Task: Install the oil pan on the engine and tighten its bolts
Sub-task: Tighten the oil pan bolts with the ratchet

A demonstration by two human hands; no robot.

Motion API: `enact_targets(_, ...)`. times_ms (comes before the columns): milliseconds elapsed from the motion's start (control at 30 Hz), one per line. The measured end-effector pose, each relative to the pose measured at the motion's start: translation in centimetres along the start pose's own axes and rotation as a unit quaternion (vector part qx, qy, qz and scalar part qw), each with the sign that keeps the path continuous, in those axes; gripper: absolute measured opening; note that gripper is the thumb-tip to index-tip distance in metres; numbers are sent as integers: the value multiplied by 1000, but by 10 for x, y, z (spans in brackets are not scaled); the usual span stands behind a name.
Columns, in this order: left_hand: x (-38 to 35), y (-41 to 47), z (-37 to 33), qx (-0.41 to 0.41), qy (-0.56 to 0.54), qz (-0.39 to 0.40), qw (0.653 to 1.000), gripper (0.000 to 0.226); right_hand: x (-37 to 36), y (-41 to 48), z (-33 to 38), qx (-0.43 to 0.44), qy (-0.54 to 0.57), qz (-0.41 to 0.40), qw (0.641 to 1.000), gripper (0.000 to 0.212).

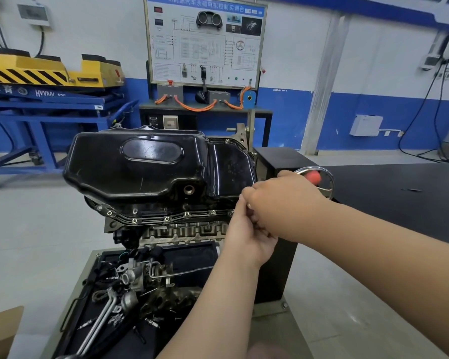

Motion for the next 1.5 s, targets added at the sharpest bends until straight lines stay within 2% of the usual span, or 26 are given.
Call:
enact_targets(33, 1, -2, -1, 2, -1, -2, 1000, 47, -2, 0, -1, -19, 15, 12, 1000, 15)
enact_targets(67, 2, -3, -1, 7, 0, -2, 1000, 46, -4, -1, -3, -47, 40, 19, 998, 18)
enact_targets(133, 3, -6, -2, 22, -1, 2, 1000, 44, -7, -4, -2, -93, 78, 29, 992, 39)
enact_targets(200, 5, -4, -2, 25, -5, -4, 1000, 38, -8, -5, 0, -101, 80, 21, 991, 45)
enact_targets(267, 6, -2, -3, 24, -25, -2, 999, 37, -8, -5, -1, -99, 76, 30, 992, 40)
enact_targets(400, 8, 6, 0, 3, -35, -12, 999, 32, -7, -2, -1, -55, 27, 38, 997, 10)
enact_targets(567, 6, 5, 0, -10, 2, -20, 1000, 32, -8, 0, 0, -27, 30, -9, 999, 24)
enact_targets(700, 7, 2, -2, -15, 5, -6, 1000, 48, -11, -1, 0, -69, 64, 16, 995, 14)
enact_targets(800, 7, 2, -5, -4, 16, 9, 1000, 37, -11, -1, -2, -109, 129, 56, 984, 43)
enact_targets(867, 7, 1, -6, -3, 29, -1, 1000, 35, -12, 2, -3, -122, 138, 58, 981, 45)
enact_targets(967, 8, 3, -5, 1, 23, -9, 1000, 41, -9, 4, -3, -90, 91, 48, 991, 18)
enact_targets(1133, 2, 8, -4, -5, 41, -1, 999, 33, -5, 1, 1, 19, 6, -44, 999, 30)
enact_targets(1233, 5, 4, -5, -11, 50, 5, 999, 44, -10, 3, 0, -2, 60, -16, 998, 29)
enact_targets(1333, 4, 1, -7, -26, 53, -19, 998, 38, -16, 5, -3, -83, 141, 36, 986, 16)
enact_targets(1367, 3, 3, -8, -31, 44, -28, 998, 36, -18, 5, -4, -91, 148, 40, 984, 23)
enact_targets(1433, 3, 6, -7, -33, 15, -51, 998, 33, -22, 7, -4, -68, 148, 42, 986, 32)
enact_targets(1500, 7, 7, -5, -12, 34, -43, 998, 30, -21, 7, -4, -41, 133, 43, 989, 29)
Point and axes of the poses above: each hand's wrist, its own y-axis towards the middle knuckle, its own x-axis out of the back of the hand, z = x × y, the point moved 2 cm from there along y, towards the middle knuckle, and after that the axes turned 9 degrees about -y, right-handed, at the moved point
